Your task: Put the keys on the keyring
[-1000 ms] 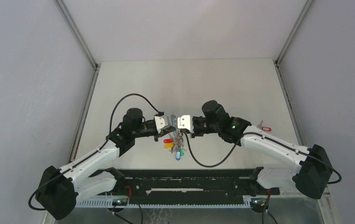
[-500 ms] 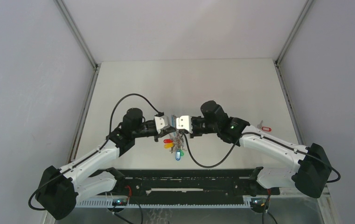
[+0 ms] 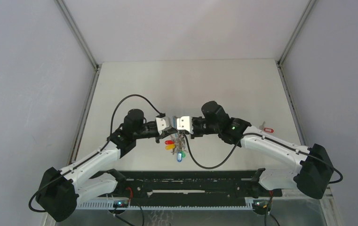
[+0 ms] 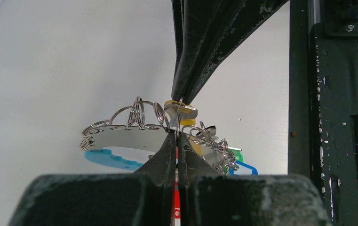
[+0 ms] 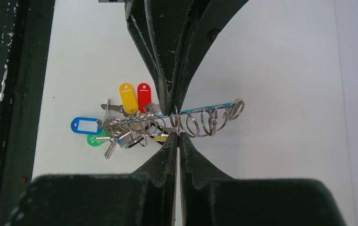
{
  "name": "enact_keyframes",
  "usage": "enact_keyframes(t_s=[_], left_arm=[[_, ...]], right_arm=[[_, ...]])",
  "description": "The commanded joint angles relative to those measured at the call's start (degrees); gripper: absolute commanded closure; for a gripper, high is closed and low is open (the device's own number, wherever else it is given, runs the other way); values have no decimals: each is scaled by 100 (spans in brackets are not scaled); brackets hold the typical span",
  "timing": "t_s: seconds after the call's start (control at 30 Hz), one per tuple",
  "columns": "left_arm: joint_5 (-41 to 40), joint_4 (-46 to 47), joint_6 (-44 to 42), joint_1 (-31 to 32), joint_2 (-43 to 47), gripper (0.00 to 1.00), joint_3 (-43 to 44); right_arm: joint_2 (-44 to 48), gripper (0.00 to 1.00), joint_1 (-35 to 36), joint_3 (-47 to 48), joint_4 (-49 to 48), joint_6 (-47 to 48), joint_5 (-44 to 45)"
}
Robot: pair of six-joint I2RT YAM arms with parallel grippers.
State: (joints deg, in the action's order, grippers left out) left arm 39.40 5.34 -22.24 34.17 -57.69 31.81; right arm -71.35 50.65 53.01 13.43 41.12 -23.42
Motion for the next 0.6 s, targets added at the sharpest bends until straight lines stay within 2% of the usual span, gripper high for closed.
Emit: enact_keyframes(t_s=[0.0,0.57], left_arm=[[178,380,-106,28,149,100,-52],[200,376,-139,29,151,100,-52]], right_arm=[[41,100,59,245,-188,-13,-50],[63,100,50,365,111,5,-132]])
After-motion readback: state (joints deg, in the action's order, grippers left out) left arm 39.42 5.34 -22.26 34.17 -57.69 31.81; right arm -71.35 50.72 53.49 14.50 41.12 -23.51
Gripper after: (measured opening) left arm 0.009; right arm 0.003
